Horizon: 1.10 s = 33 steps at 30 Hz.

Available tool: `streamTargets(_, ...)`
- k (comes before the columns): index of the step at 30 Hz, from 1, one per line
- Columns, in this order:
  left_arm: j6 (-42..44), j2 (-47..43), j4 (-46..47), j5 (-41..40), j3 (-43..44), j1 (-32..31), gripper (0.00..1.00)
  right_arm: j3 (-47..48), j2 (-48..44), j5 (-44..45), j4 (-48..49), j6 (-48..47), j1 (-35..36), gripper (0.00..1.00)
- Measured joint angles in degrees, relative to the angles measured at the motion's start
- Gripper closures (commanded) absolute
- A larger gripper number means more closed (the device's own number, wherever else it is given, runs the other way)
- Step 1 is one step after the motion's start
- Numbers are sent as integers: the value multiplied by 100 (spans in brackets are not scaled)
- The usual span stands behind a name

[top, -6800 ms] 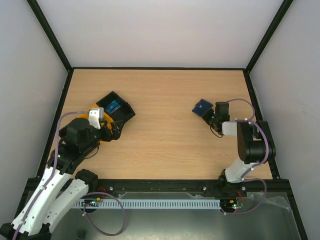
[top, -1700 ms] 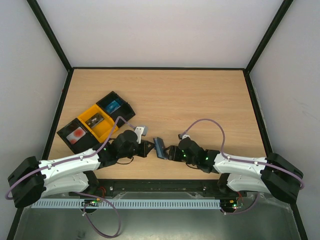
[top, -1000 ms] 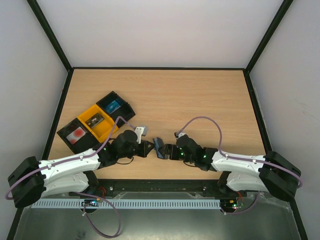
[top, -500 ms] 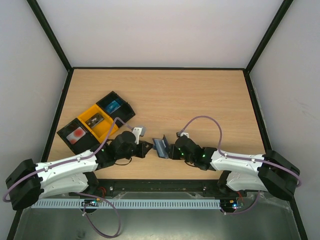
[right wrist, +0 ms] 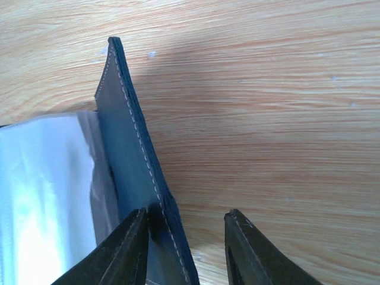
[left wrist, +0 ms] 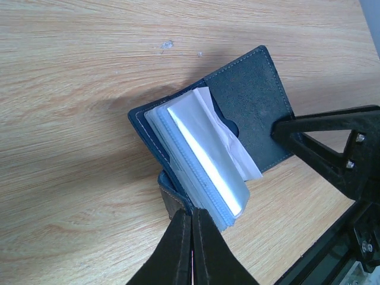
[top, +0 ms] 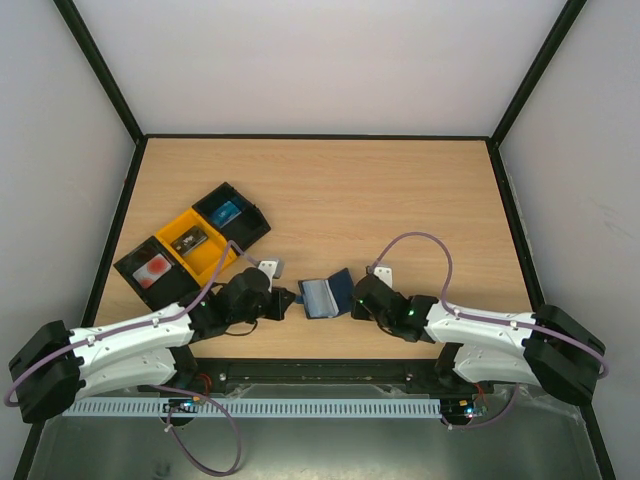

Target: Take the credit cards out of the card holder

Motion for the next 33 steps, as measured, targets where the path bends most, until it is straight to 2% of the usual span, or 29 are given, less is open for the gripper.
streamTargets(1,-4,0,-4,-2,-11,0,97,0,-2,48,-55,20,2,80)
streamTargets(3,-9,0,-11,-4,-13,0,97,-2,-2,125,-144,46,2,90)
streamTargets(6,-17,0,-20,-28,-13,0,97,-33,-105,168,-186,101,4,97)
streamTargets(8,-33,0,-24,-59,-22,0,97,-153,-295,133,-63,151,4,98)
streamTargets(13,-118,2,-46,-149,-140,0,88,-511,-535,55,232,293,4,98)
streamTargets(18,-195,57,-83,-179,-170,0,87,-649,-446,22,295,402,4,97)
streamTargets(20,-195,94,-81,-179,-170,0,79,-649,-411,13,293,426,4,98)
streamTargets(23,-225,144,-81,-192,-170,0,56,-649,-413,-24,299,468,4,98)
streamTargets(25,-262,146,-87,-225,-170,0,46,-662,-444,-81,337,492,4,98)
streamTargets(28,-293,146,-96,-299,-170,0,40,-715,-472,-116,402,516,4,98)
streamTargets(33,-328,210,-26,-457,-170,22,38,-756,-433,-157,446,535,4,98)
